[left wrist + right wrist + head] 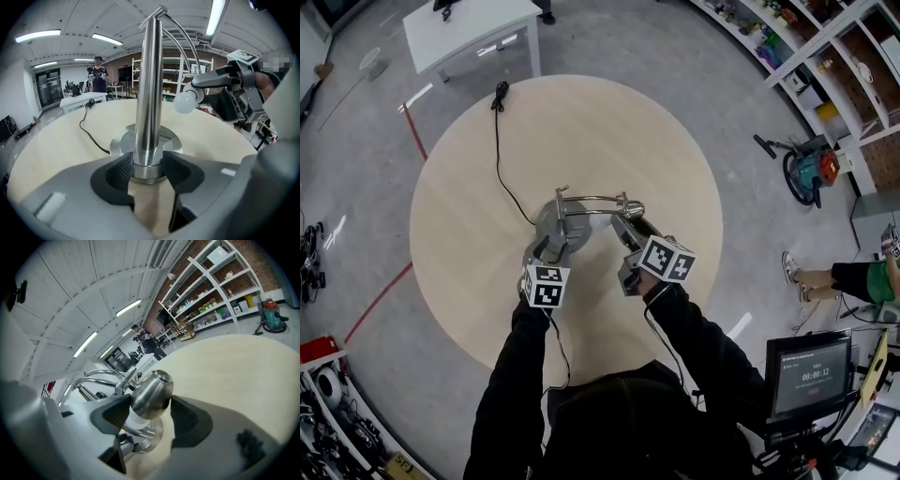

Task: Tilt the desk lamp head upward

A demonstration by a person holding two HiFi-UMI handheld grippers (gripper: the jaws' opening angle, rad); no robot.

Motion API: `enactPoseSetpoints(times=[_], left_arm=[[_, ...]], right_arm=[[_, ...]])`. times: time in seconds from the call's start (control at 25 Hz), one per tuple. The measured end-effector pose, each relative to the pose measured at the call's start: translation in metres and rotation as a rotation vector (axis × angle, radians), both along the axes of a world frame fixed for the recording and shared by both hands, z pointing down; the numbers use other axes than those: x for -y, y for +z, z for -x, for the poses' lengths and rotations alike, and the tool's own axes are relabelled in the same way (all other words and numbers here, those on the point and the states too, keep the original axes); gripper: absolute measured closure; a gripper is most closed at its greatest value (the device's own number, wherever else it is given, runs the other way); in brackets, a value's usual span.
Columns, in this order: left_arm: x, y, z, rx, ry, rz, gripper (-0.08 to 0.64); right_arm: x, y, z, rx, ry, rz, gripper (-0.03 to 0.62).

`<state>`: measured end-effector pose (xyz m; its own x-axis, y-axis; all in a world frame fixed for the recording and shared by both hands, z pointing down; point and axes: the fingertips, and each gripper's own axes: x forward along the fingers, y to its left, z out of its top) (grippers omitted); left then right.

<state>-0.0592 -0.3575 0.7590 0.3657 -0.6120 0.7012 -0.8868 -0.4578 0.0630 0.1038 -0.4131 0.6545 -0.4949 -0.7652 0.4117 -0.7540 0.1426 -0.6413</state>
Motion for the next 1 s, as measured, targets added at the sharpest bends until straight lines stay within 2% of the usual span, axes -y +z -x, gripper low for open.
enactPoseSetpoints(times=[0.16, 0.32, 0.56, 1.0], left_arm=[[-0.031, -0.023, 0.008, 0.006, -0.002, 0.002, 0.35], [-0.013, -0.013, 0.003, 0.005, -0.004, 0.0, 0.35], [-0.018, -0.016, 0.005, 0.01, 0.006, 0.0, 0.35], [0.005, 0.0, -0.008, 0.006, 0.009, -0.003, 0.351]], right_arm=[[-0.028, -0.04, -0.001, -0.047, -0.012, -0.043, 0.311], [-0.01, -0.048, -0.014, -0.121, -0.014, -0.081, 0.315], [-0.017, -0.07, -0.019, -0.211, -0.005, -0.097, 0.319], [0.009, -0.117, -0.039, -0.534, -0.048, -0.221, 0.321]])
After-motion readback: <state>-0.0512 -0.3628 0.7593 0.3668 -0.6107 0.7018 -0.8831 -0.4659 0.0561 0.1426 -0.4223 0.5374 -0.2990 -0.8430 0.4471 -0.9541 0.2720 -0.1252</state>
